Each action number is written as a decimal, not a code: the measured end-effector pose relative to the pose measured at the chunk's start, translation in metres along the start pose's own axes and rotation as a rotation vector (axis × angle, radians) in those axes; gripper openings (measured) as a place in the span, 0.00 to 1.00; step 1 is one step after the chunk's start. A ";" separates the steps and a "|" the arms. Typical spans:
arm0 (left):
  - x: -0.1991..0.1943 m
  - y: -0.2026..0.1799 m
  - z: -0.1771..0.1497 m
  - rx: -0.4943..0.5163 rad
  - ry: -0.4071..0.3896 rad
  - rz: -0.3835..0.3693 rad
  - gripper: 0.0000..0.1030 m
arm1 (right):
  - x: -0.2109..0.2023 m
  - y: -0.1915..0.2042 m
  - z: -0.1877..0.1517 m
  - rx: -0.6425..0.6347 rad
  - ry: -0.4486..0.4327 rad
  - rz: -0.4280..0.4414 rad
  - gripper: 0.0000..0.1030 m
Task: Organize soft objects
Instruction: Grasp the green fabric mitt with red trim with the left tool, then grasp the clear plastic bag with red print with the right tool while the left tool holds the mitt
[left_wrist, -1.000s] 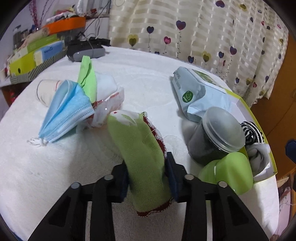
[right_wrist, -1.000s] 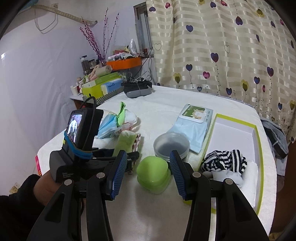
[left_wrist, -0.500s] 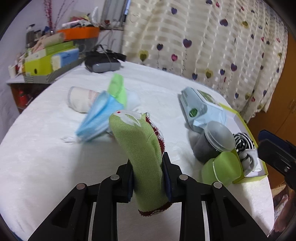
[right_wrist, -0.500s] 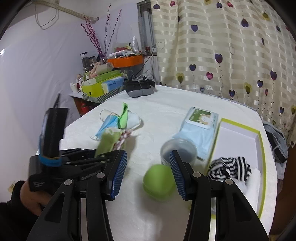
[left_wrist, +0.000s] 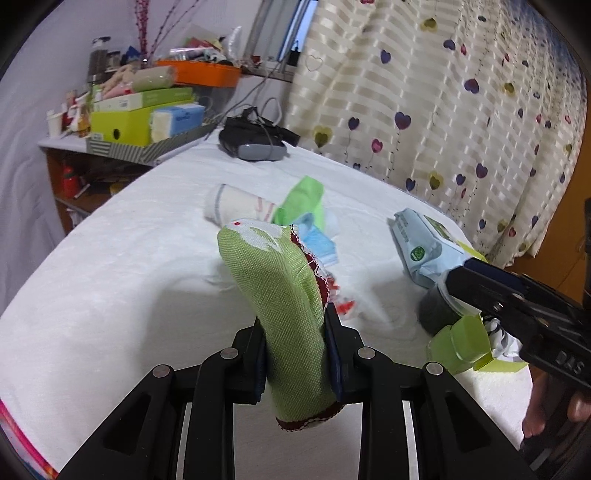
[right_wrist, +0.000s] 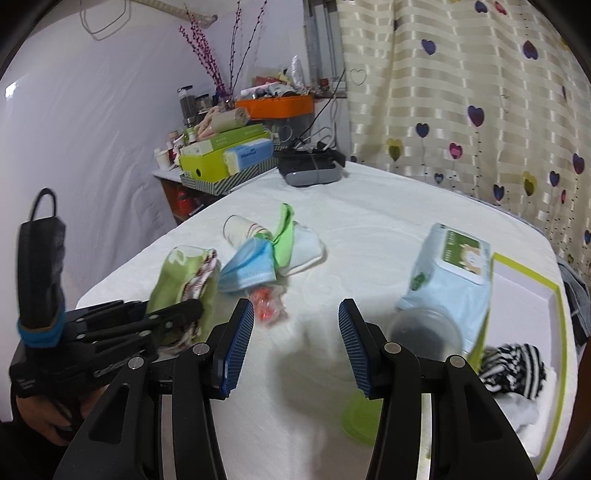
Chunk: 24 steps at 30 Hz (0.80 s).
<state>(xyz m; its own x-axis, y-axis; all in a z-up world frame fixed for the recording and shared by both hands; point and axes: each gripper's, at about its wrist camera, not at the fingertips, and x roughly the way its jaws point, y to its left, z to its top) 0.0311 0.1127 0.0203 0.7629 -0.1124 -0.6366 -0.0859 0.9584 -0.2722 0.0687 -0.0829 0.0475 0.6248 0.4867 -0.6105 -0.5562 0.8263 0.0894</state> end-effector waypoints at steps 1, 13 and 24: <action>-0.001 0.002 0.000 -0.003 -0.001 0.001 0.24 | 0.003 0.002 0.000 -0.002 0.005 0.003 0.48; 0.002 0.036 0.001 -0.061 -0.002 0.037 0.24 | 0.072 0.029 -0.005 -0.043 0.144 0.028 0.48; 0.011 0.044 0.000 -0.077 0.017 0.050 0.25 | 0.118 0.039 -0.005 -0.028 0.222 0.009 0.48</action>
<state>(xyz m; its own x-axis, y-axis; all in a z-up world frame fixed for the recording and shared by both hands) 0.0358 0.1539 0.0010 0.7455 -0.0703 -0.6628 -0.1728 0.9400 -0.2940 0.1177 0.0051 -0.0253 0.4856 0.4167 -0.7685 -0.5781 0.8125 0.0753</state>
